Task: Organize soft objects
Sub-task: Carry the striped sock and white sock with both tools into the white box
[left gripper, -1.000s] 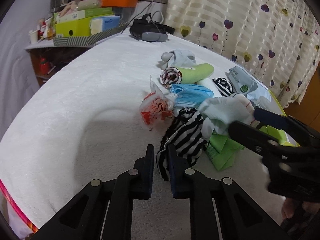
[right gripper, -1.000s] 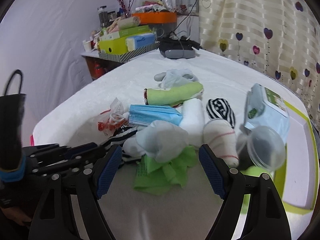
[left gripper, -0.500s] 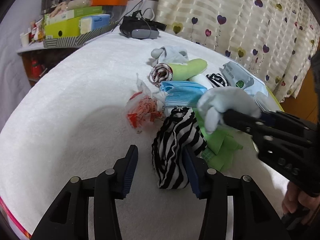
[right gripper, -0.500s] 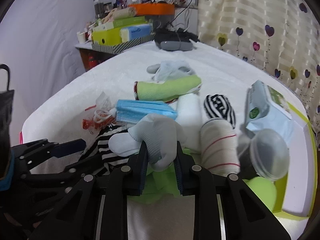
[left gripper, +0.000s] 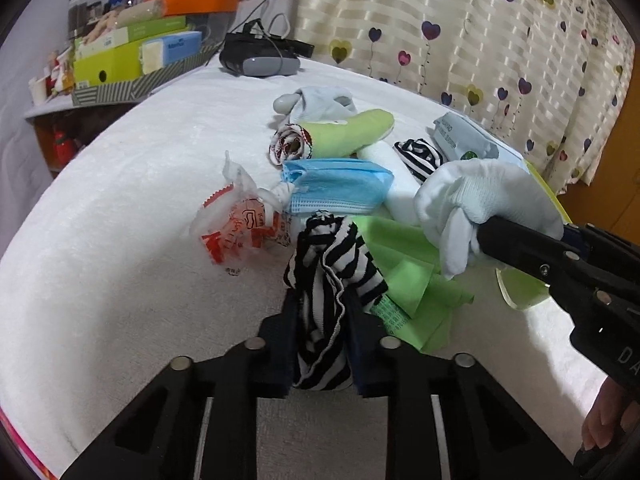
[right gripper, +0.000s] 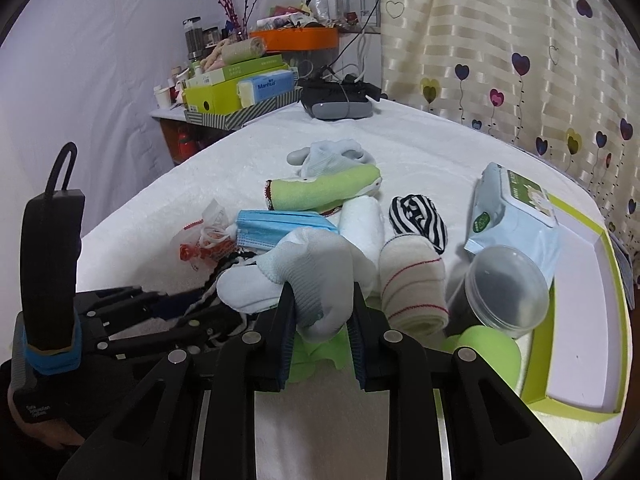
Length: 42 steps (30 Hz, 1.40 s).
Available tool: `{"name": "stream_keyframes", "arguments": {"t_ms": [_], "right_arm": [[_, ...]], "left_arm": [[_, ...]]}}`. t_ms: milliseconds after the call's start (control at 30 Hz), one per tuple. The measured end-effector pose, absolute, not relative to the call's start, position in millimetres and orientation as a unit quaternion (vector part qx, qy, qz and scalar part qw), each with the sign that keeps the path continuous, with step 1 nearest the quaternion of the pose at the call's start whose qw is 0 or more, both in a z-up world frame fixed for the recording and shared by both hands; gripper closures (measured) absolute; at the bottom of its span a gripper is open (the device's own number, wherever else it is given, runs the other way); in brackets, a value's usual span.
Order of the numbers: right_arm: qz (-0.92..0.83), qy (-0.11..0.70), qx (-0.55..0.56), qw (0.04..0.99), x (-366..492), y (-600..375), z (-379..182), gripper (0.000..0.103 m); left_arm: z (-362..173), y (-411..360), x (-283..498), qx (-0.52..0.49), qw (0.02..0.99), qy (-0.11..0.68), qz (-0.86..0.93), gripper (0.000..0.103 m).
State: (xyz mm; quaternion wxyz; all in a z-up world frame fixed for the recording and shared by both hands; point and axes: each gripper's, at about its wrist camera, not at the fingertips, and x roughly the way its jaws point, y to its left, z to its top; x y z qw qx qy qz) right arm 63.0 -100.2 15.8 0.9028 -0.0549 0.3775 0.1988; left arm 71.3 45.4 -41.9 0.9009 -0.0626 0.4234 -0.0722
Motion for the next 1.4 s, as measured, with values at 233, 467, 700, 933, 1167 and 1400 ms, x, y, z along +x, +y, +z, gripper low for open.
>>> {"name": "stream_keyframes", "arguments": {"t_ms": [233, 467, 700, 933, 1167, 1400], "right_arm": [[0.198, 0.367, -0.048, 0.908, 52.0, -109.2, 22.5, 0.078], [0.198, 0.353, -0.038, 0.914, 39.3, -118.5, 31.7, 0.078], [0.194, 0.335, -0.026, 0.922, 24.6, -132.8, 42.8, 0.078], [0.180, 0.323, -0.008, 0.929, 16.4, -156.5, 49.5, 0.078], [0.155, 0.318, 0.011, 0.935, 11.6, -184.5, 52.4, 0.078], [0.114, 0.310, 0.030, 0.943, 7.9, -223.9, 56.1, 0.078]], "left_arm": [[-32.4, 47.2, 60.5, -0.062, 0.908, 0.410, -0.059, 0.093], [-12.5, 51.4, 44.2, -0.065, 0.919, 0.385, -0.049, 0.093], [8.6, 47.5, 29.8, -0.069, 0.929, 0.359, -0.058, 0.093], [22.1, 24.2, 28.0, -0.056, 0.932, 0.350, -0.081, 0.093], [30.5, -14.3, 33.0, -0.033, 0.930, 0.347, -0.115, 0.093], [40.1, -59.9, 41.7, -0.012, 0.928, 0.338, -0.158, 0.093]]}}
